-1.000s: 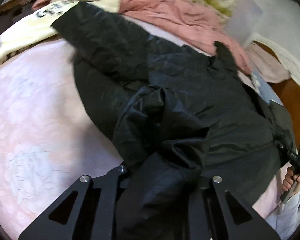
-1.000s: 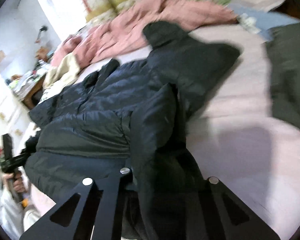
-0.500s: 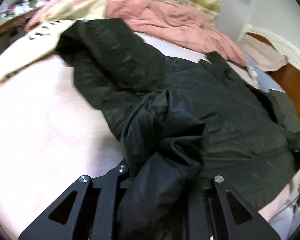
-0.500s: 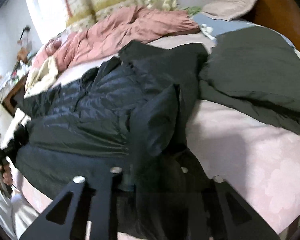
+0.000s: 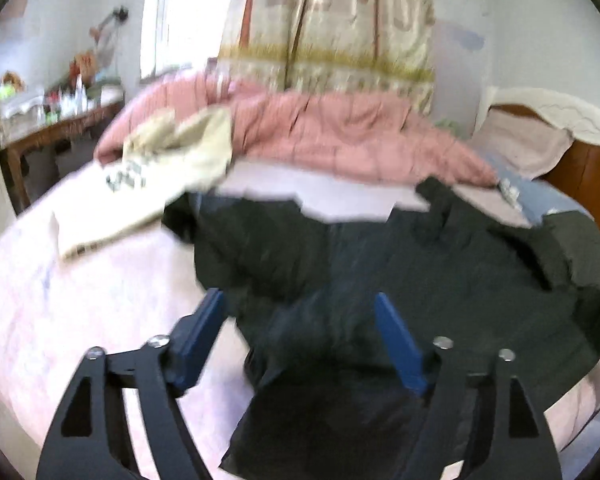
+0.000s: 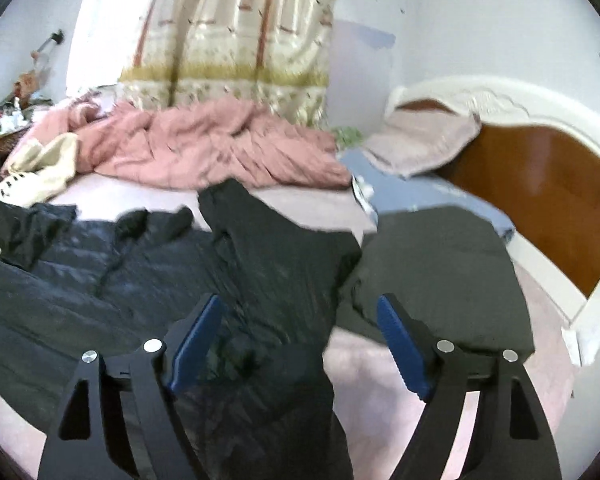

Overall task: Fold large clothes
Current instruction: 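Release the jacket and smooth it flat with both grippers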

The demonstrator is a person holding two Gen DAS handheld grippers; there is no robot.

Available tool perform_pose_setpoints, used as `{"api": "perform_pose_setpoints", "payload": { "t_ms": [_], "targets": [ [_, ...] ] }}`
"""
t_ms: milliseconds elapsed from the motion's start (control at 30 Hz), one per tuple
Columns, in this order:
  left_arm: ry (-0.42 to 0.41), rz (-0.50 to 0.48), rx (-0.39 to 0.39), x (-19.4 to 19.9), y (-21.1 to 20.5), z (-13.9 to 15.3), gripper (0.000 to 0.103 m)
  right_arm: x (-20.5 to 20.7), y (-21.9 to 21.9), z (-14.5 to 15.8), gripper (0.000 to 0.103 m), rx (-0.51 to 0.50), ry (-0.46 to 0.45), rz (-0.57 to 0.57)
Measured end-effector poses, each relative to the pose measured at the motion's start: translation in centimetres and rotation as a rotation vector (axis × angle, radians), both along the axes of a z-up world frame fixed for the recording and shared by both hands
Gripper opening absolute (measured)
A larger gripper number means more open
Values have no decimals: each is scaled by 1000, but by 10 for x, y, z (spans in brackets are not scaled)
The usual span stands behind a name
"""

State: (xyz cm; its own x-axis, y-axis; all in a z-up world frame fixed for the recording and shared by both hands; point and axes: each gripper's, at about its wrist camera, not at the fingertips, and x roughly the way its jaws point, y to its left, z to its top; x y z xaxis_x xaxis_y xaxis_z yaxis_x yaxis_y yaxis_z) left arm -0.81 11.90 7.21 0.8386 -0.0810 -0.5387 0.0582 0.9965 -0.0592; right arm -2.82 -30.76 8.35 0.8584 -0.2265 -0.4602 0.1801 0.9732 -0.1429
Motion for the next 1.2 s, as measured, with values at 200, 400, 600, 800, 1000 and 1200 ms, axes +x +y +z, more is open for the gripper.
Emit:
{"api": "perform_pose_setpoints", "payload": {
  "t_ms": [200, 400, 600, 800, 1000, 1200],
  "targets": [
    [-163, -20, 31, -15, -37, 31, 103, -6, 10, 36, 87, 131, -93, 63],
    [-217, -21, -49, 13, -60, 61, 103, 5, 3, 55, 90, 294, -106, 115],
    [-141, -37, -167, 66, -70, 55, 103, 71, 2, 53, 90, 206, 67, 95],
    [-35, 2, -75, 90, -88, -17, 103, 184, 15, -3, 90, 130, 403, 164],
    [164, -24, -80, 122, -99, -77, 93, 263, 19, -75, 77, 45, 507, 75],
    [163, -61, -47, 117, -107, -79, 94, 275, 2, -100, 17, 40, 532, -107]
  ]
}}
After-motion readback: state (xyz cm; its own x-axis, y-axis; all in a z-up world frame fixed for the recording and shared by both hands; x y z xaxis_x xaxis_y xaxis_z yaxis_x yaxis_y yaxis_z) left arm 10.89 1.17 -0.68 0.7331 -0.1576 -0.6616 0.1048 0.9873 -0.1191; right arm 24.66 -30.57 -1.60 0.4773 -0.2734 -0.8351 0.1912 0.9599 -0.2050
